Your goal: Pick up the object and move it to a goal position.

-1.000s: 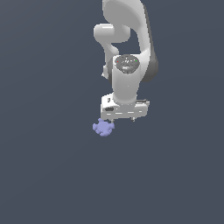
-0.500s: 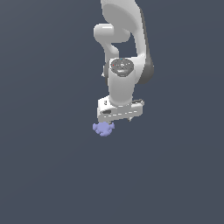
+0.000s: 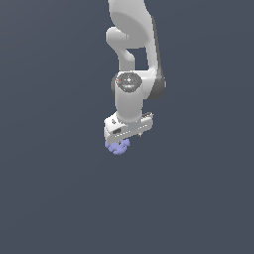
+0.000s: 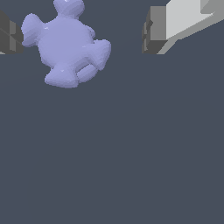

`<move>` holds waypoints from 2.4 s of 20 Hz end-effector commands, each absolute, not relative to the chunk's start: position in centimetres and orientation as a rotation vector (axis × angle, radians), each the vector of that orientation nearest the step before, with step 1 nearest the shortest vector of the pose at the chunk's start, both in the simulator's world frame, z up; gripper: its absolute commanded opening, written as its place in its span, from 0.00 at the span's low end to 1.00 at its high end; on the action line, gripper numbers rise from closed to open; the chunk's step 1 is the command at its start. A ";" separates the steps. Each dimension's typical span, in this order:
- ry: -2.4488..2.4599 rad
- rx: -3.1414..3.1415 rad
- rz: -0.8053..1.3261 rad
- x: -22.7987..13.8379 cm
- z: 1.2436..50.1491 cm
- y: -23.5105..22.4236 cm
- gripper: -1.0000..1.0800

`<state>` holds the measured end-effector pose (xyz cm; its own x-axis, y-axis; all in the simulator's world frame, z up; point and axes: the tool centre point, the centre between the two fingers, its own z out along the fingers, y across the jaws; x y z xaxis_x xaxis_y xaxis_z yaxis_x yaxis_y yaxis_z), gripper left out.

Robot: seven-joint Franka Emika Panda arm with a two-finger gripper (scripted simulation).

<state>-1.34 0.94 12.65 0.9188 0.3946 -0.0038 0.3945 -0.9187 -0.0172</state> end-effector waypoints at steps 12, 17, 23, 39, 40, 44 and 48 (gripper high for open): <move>-1.124 -2.929 0.005 -2.8 9.6 -2.6 0.96; -1.283 -2.865 0.003 -3.4 8.6 -3.7 0.96; -1.412 -2.806 0.001 -3.9 7.9 -4.5 0.96; -1.479 -2.772 0.000 -4.2 6.3 -5.0 0.96; -1.479 -2.772 0.000 -4.2 5.9 -5.0 0.96; -1.482 -2.770 0.000 -4.3 3.8 -4.9 0.96; -1.483 -2.769 0.000 -4.2 2.7 -5.0 0.96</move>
